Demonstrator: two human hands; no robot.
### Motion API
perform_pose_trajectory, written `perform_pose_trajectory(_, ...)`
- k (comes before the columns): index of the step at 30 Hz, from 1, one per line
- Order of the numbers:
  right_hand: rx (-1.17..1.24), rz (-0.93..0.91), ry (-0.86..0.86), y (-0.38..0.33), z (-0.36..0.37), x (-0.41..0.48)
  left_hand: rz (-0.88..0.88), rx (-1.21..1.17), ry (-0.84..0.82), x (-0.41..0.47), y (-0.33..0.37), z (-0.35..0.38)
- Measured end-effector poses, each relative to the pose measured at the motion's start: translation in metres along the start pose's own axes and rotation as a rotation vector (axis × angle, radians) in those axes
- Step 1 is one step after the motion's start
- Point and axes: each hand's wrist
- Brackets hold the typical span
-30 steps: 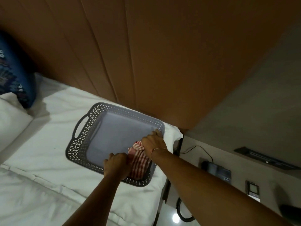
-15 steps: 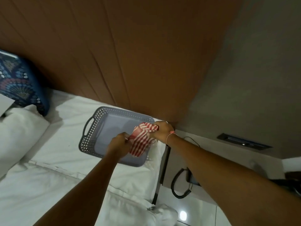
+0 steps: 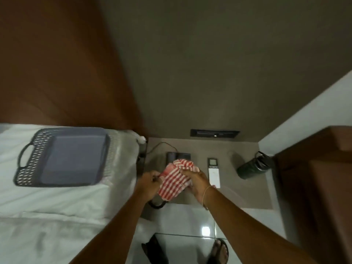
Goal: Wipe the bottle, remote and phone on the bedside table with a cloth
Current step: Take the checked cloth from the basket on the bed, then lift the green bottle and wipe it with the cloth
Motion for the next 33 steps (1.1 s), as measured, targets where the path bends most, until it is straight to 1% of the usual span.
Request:
perform_pose_trajectory(1,0.018,0.043,0.056,0.003,-0.024,0.001,0.002,0.026,-0.031,0.002,0.008,0.026)
perform_pose_trajectory(2,0.064,0.05,0.099,0.013,-0.054,0.002,0.006,0.051,-0.061,0.005,0.016,0.052)
perform_pose_trajectory(3,0.149,0.065,0.151,0.019,-0.069,0.005,0.011,0.062,-0.091,0.007,0.023,0.074)
perform_pose_trajectory(4,0.239,0.161,0.204,0.022,-0.09,0.006,0.024,0.068,-0.129,0.012,0.03,0.101)
perform_pose_trajectory(5,0.595,0.03,0.217,0.029,-0.115,0.01,0.042,0.079,-0.169,0.017,0.038,0.127)
perform_pose_trajectory(6,0.59,-0.075,0.285,0.038,-0.14,0.025,0.058,0.095,-0.211,0.021,0.045,0.151)
perform_pose_trajectory(7,0.801,-0.214,0.4,0.043,-0.168,0.029,0.077,0.11,-0.254,0.026,0.051,0.176)
perform_pose_trajectory(8,0.561,-0.178,0.37,0.057,-0.188,0.034,0.094,0.123,-0.293,0.03,0.057,0.196)
perform_pose_trajectory(10,0.589,0.018,0.258,0.077,-0.231,0.048,0.116,0.157,-0.349,0.037,0.069,0.238)
perform_pose_trajectory(11,0.509,0.048,0.277,0.087,-0.254,0.058,0.124,0.171,-0.369,0.04,0.073,0.257)
perform_pose_trajectory(13,0.5,0.031,0.278,0.099,-0.281,0.062,0.135,0.201,-0.398,0.044,0.077,0.286)
perform_pose_trajectory(15,0.546,0.038,0.235,0.103,-0.302,0.064,0.146,0.239,-0.415,0.047,0.08,0.309)
perform_pose_trajectory(17,0.503,0.008,0.283,0.109,-0.315,0.073,0.16,0.254,-0.423,0.054,0.084,0.323)
perform_pose_trajectory(18,0.484,-0.006,0.333,0.11,-0.321,0.075,0.166,0.237,-0.418,0.058,0.087,0.326)
perform_pose_trajectory(21,0.53,0.023,0.33,0.111,-0.34,0.083,0.184,0.035,-0.383,0.076,0.115,0.327)
perform_pose_trajectory(22,0.548,0.033,0.325,0.11,-0.344,0.083,0.206,-0.006,-0.381,0.083,0.129,0.326)
perform_pose_trajectory(23,0.557,0.033,0.334,0.112,-0.348,0.085,0.242,0.0,-0.376,0.091,0.143,0.325)
perform_pose_trajectory(26,0.565,0.035,0.359,0.113,-0.358,0.089,0.395,0.108,-0.369,0.105,0.179,0.329)
perform_pose_trajectory(27,0.584,0.051,0.357,0.113,-0.359,0.089,0.434,0.105,-0.373,0.108,0.188,0.332)
perform_pose_trajectory(31,0.616,0.097,0.391,0.117,-0.362,0.093,0.539,-0.011,-0.363,0.121,0.2,0.348)
perform_pose_trajectory(33,0.615,0.091,0.401,0.117,-0.362,0.095,0.544,-0.061,-0.345,0.127,0.2,0.354)
Point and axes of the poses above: each hand's wrist, its own x-axis towards the middle knuckle, its own z-axis out of the palm, y = z × x
